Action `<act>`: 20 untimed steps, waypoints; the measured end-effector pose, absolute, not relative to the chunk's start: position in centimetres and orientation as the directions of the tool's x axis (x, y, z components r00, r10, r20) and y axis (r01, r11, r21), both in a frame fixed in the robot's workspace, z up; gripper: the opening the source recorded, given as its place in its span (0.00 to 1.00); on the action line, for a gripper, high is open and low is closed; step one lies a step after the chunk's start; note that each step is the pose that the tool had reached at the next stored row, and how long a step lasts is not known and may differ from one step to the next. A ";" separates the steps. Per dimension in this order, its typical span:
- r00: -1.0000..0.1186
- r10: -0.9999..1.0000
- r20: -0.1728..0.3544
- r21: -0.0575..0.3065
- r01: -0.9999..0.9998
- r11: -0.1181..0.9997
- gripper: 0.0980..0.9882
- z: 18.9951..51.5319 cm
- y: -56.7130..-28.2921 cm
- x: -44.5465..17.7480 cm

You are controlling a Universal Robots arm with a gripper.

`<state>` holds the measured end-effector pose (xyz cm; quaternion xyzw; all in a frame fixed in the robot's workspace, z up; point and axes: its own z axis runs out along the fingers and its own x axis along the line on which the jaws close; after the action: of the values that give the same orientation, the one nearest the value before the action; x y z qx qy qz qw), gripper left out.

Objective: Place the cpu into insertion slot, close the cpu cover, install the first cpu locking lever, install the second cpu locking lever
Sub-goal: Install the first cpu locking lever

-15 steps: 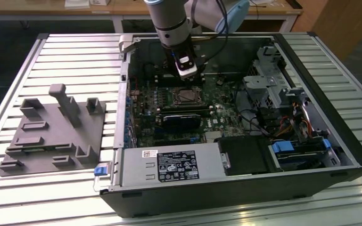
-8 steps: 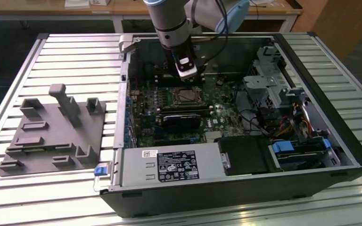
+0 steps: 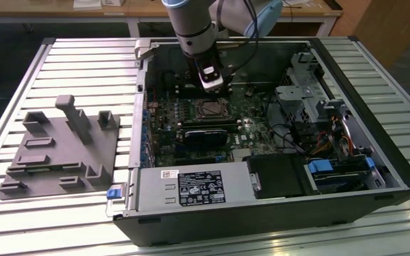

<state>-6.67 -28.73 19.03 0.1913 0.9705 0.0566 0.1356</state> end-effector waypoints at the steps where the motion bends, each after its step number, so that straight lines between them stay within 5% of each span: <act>1: -0.890 0.388 -0.239 0.167 0.356 0.919 0.01 19.0 -28.8 -6.7; 20: -0.890 0.390 -0.235 0.177 0.356 0.918 0.01 20.5 -28.8 -6.7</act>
<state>-6.66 -28.84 20.47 0.1924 0.9700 0.0644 0.1341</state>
